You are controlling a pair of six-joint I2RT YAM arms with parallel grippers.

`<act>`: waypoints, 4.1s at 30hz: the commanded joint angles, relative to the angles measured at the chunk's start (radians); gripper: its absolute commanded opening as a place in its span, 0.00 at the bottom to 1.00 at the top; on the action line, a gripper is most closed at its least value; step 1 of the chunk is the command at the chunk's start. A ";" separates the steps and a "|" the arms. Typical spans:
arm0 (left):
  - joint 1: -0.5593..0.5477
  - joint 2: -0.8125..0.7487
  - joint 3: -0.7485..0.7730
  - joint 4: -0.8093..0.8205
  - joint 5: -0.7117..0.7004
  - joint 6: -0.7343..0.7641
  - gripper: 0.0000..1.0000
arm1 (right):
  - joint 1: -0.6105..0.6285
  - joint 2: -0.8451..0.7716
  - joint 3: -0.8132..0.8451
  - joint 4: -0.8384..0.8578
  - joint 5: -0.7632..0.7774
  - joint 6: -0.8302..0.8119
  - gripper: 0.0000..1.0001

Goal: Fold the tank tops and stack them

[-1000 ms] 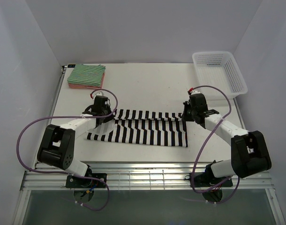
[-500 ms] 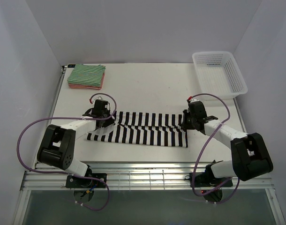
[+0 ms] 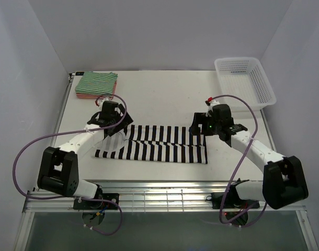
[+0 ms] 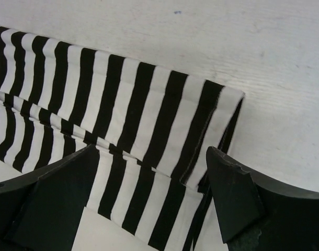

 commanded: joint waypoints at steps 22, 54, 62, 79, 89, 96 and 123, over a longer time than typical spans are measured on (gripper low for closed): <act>-0.109 0.871 0.700 -0.064 0.295 0.021 0.98 | 0.235 0.144 -0.200 0.065 -0.223 0.147 0.90; -0.241 0.681 1.110 -0.079 0.534 0.182 0.98 | 0.491 -0.159 -0.021 -0.153 0.003 0.325 0.90; -0.278 0.175 0.433 -0.076 0.421 0.078 0.98 | 0.255 -0.286 -0.125 -0.277 -0.066 0.287 0.90; -0.409 -0.269 -0.314 -0.007 0.413 -0.232 0.98 | 0.135 -0.189 -0.277 -0.173 -0.252 0.229 0.91; -0.447 -0.150 -0.337 0.074 0.499 -0.214 0.70 | 0.128 -0.155 -0.302 -0.136 -0.227 0.238 1.00; -0.465 -0.100 -0.349 0.117 0.534 -0.218 0.62 | 0.124 -0.157 -0.317 -0.114 -0.227 0.247 0.84; -0.487 -0.023 -0.312 0.157 0.568 -0.255 0.00 | 0.120 -0.114 -0.329 -0.022 -0.235 0.209 0.08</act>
